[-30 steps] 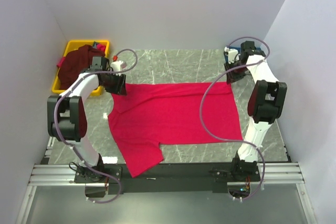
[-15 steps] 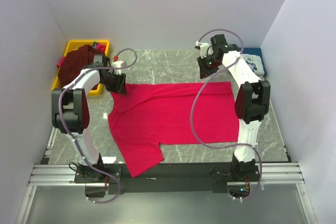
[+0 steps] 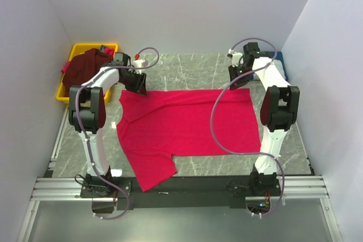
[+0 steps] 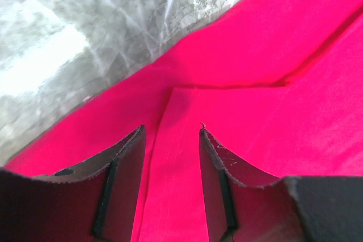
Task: Fold and stack the t-shirts
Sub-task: Fold the tshirt
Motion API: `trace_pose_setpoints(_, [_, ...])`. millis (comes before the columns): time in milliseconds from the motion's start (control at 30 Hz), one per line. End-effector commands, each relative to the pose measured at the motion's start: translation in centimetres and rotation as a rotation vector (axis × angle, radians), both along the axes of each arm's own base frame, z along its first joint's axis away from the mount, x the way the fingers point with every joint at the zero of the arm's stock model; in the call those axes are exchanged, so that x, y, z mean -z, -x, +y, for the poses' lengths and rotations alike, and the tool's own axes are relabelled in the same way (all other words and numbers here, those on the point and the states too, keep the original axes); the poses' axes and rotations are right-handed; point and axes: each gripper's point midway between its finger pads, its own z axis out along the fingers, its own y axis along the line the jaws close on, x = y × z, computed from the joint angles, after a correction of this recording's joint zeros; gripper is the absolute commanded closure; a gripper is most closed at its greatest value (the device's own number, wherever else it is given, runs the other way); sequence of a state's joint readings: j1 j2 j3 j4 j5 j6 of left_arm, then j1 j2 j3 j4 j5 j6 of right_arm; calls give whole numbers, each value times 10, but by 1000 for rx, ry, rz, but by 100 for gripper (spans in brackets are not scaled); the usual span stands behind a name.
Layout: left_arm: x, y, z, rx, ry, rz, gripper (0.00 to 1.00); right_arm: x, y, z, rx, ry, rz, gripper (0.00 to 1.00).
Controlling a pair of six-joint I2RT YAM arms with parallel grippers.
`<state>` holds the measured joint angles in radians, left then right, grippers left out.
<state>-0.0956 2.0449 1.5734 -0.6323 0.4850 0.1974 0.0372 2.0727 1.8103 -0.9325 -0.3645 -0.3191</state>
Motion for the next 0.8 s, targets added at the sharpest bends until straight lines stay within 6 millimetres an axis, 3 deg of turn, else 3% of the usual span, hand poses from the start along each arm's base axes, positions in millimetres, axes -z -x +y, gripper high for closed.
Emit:
trace_pose_setpoints(0, [-6,-14,-10,23,15,-34,52,-16,8,-10,15,-6,-21,77])
trace_pose_setpoints(333, [11,-6,-29,64,19,10,54,-17,10,-26,42,-5,-14,78])
trace_pose_setpoints(533, [0,10,-40,114,34,-4,72,-18,8,-29,41,-1,-15,78])
trace_pose_setpoints(633, [-4,19,-43,132,28,-11,88,-17,8,-30,42,-2,-13,78])
trace_pose_setpoints(767, [-15,30,-46,147,20,-32,96,-17,8,-32,45,2,-14,78])
